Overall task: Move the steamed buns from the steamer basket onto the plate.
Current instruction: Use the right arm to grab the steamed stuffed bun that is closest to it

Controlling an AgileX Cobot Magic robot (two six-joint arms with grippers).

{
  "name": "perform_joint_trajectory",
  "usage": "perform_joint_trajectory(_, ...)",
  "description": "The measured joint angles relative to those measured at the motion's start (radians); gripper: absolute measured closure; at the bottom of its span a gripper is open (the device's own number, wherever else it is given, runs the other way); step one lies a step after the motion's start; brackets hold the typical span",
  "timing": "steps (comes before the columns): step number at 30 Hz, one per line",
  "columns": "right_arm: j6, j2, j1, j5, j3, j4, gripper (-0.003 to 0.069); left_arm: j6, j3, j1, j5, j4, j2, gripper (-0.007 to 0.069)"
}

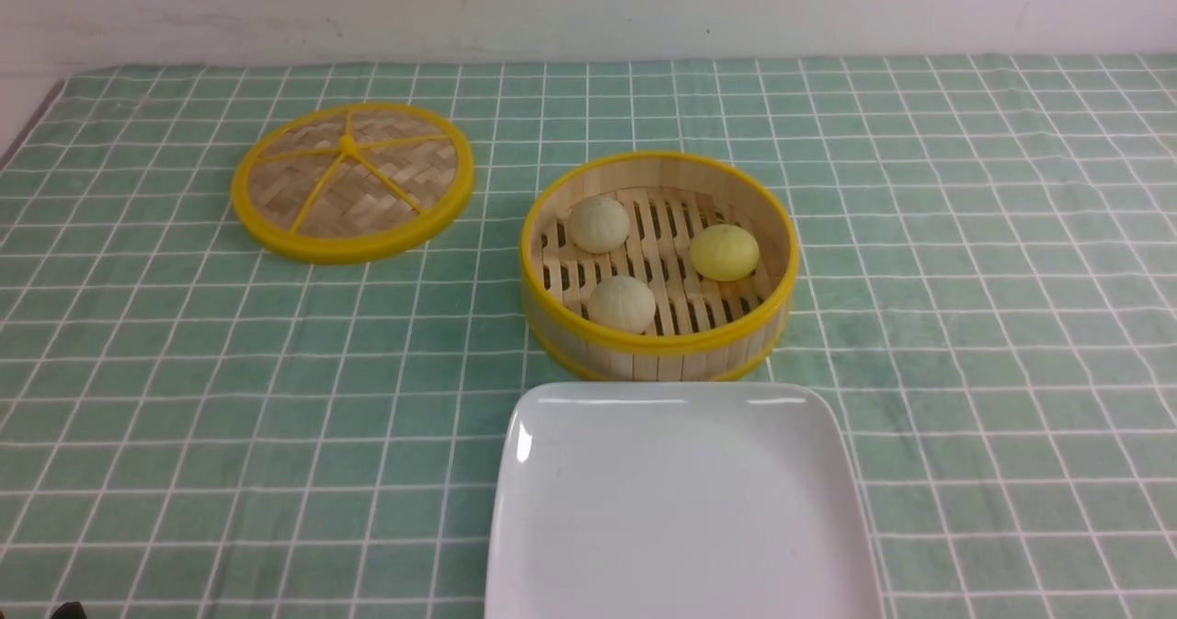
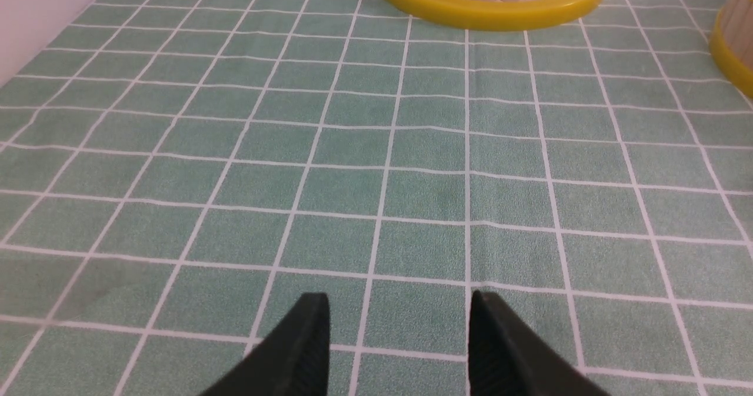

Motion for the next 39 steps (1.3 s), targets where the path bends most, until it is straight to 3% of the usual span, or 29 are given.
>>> perform_joint_trajectory(11,0.0,0.0,0.0,-0.001,0.0,0.0,0.0092,0.0,0.003,0.0,-0.017,0.006,0.0,0.0277)
perform_joint_trajectory(19,0.0,0.0,0.0,-0.001,0.0,0.0,0.0092,-0.036,0.007,0.0,-0.111,-0.153,0.0,0.0277)
perform_joint_trajectory(26,0.0,0.0,0.0,-0.001,0.0,0.0,0.0092,-0.146,0.007,0.0,-0.127,-0.307,0.0,0.0277)
perform_joint_trajectory(33,0.0,0.0,0.0,-0.005,0.0,0.015,0.0092,-0.244,0.007,0.0,-0.128,-0.355,0.0,0.0277)
perform_joint_trajectory(39,0.0,0.0,0.0,0.028,0.0,0.077,0.0092,-0.256,0.007,0.0,-0.147,-0.359,0.0,0.0277)
